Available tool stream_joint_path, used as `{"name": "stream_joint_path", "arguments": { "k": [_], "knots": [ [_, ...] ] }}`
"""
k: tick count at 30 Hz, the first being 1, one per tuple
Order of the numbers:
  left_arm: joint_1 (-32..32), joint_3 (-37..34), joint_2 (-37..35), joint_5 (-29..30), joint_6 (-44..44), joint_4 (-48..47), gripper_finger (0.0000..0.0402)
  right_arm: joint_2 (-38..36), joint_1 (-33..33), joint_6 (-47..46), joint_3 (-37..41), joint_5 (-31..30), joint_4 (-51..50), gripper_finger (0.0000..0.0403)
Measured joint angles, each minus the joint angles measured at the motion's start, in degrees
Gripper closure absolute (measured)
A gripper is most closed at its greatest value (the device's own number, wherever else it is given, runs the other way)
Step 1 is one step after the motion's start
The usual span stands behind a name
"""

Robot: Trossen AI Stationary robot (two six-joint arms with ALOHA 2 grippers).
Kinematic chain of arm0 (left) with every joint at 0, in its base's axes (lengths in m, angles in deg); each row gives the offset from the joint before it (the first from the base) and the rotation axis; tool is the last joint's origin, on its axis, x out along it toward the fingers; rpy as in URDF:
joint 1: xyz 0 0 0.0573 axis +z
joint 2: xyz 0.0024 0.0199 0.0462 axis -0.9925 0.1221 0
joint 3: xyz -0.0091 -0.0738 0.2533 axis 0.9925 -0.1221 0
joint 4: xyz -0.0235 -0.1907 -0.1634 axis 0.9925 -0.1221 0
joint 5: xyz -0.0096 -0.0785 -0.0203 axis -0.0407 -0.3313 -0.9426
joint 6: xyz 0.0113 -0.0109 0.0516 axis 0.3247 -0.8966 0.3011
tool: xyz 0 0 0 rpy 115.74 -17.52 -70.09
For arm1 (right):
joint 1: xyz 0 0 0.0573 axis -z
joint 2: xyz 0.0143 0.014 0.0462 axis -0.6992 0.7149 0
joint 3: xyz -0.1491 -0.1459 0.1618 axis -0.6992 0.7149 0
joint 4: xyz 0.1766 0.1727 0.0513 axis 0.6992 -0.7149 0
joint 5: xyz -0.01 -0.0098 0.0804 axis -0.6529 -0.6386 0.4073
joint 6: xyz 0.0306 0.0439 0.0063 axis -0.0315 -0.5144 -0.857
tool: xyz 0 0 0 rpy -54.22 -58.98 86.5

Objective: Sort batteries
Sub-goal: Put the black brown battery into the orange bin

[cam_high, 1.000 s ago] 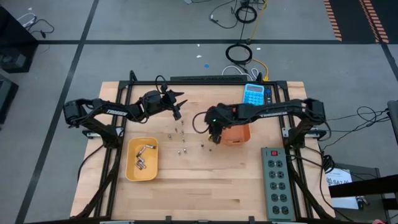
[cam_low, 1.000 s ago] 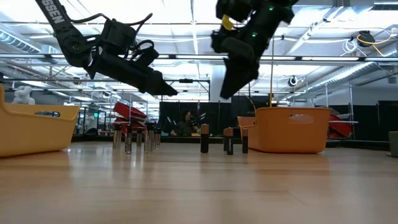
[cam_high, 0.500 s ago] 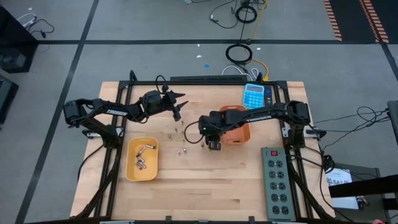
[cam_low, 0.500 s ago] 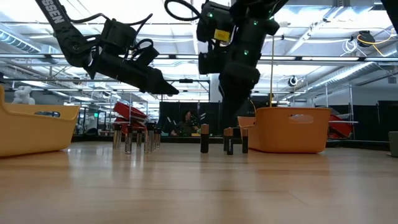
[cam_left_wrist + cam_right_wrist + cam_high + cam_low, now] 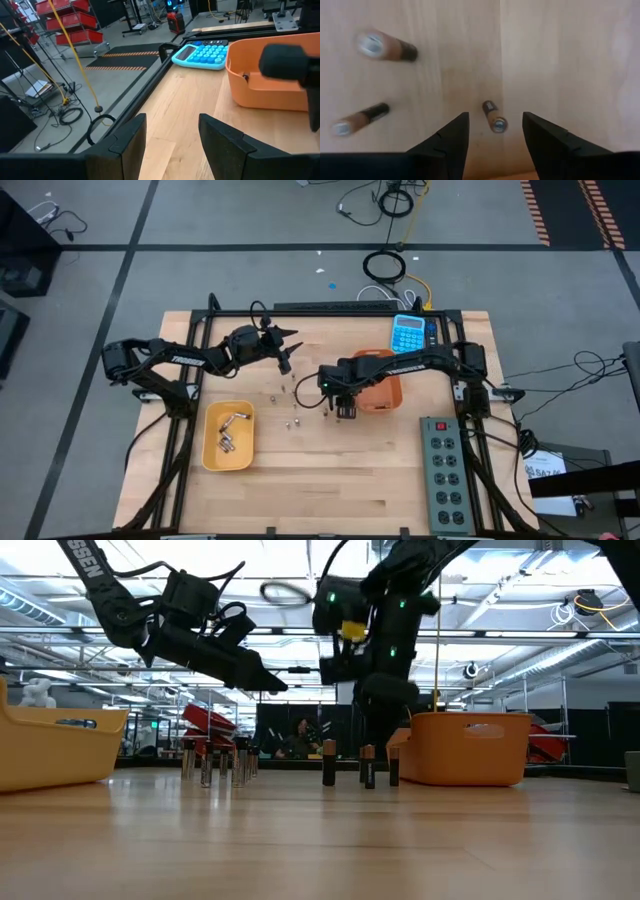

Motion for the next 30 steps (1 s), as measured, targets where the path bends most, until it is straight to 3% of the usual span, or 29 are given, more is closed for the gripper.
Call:
{"name": "stream_joint_path", "arguments": {
  "k": [11,14,18,22,25,28,30],
  "knots": [
    [0.0,0.0,0.0,0.0,0.0,0.0,0.021,1.8,1.4,1.0,0.0,1.6,2.7,0.0271],
    [0.0,0.0,0.0,0.0,0.1,0.0,0.021,1.8,1.5,1.4,0.0,1.4,2.4,0.0304],
    [0.0,0.0,0.0,0.0,0.1,0.0,0.021,1.8,1.5,2.3,0.0,1.2,2.4,0.0377],
    [0.0,0.0,0.0,0.1,0.1,0.0,0.021,1.5,1.5,2.6,0.0,0.8,3.4,0.0386],
    [0.0,0.0,0.0,0.1,0.1,0.0,0.021,-0.7,1.2,2.9,-1.1,-5.0,1.3,0.0387],
    [0.0,0.0,0.0,0.1,0.1,0.0,0.021,-6.4,0.6,1.5,-1.7,-13.5,-2.6,0.0387],
    [0.0,0.0,0.0,0.2,0.1,0.0,0.021,-10.5,0.6,-1.4,-1.4,-15.9,-5.5,0.0387]
  ]
}}
